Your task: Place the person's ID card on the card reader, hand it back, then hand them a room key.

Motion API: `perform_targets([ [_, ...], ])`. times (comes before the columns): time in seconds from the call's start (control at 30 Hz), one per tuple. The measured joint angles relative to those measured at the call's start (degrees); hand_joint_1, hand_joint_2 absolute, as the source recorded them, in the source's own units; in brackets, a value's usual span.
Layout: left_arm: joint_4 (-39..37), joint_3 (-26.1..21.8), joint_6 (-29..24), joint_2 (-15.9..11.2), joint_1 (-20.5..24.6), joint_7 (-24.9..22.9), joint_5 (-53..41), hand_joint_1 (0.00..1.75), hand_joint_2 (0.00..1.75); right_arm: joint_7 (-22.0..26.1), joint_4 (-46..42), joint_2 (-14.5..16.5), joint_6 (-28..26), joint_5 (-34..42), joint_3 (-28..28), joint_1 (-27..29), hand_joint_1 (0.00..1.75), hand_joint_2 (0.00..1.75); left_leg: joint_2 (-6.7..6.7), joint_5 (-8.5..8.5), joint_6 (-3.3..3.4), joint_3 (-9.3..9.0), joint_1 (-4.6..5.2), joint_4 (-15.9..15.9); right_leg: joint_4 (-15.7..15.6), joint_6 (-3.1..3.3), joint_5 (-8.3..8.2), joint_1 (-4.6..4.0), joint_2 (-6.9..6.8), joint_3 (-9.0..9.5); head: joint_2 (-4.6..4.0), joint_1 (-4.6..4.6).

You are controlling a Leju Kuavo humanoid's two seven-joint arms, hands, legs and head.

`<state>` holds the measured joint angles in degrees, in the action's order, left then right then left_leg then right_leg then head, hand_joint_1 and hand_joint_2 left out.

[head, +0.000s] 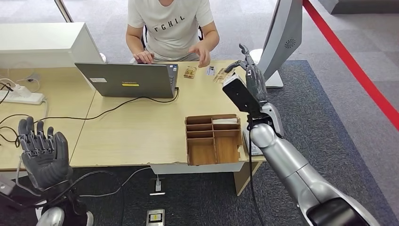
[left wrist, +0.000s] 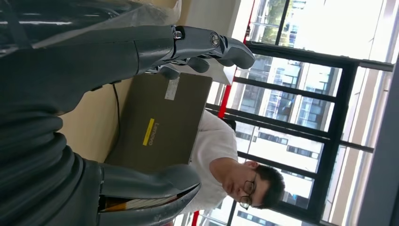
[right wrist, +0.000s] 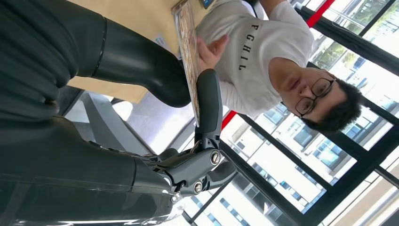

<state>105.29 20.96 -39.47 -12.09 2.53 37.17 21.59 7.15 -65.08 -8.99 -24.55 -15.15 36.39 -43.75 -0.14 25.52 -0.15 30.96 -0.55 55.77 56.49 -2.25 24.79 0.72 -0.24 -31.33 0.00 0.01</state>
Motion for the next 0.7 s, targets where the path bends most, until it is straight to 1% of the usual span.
perform_targets([
  [0.27,-1.0,0.9,0.0,0.3,0.6,1.6,1.4,0.0,1.75,1.1,8.2,3.1,-0.9,-0.3,0.7,-4.9,1.75,1.75,0.0,0.0,0.0,0.01,0.0,0.0,0.0,0.0,0.01,0.0,0.0,-0.02,0.0,0.01],
  [0.5,-1.8,1.2,0.0,0.5,0.7,1.8,1.5,0.0,1.75,1.1,12.4,4.4,-1.1,-0.2,1.2,-6.1,1.75,1.75,0.0,0.0,0.0,0.01,0.0,0.0,0.0,0.0,0.01,0.0,0.0,-0.02,0.0,0.01],
  [0.7,-2.2,1.7,0.0,0.5,0.9,2.2,2.6,0.0,1.75,0.9,16.2,5.4,-3.0,-1.4,1.6,-7.8,1.75,1.75,0.0,0.0,0.0,0.01,0.0,0.0,0.0,0.0,0.01,0.0,0.0,-0.02,0.0,0.01],
])
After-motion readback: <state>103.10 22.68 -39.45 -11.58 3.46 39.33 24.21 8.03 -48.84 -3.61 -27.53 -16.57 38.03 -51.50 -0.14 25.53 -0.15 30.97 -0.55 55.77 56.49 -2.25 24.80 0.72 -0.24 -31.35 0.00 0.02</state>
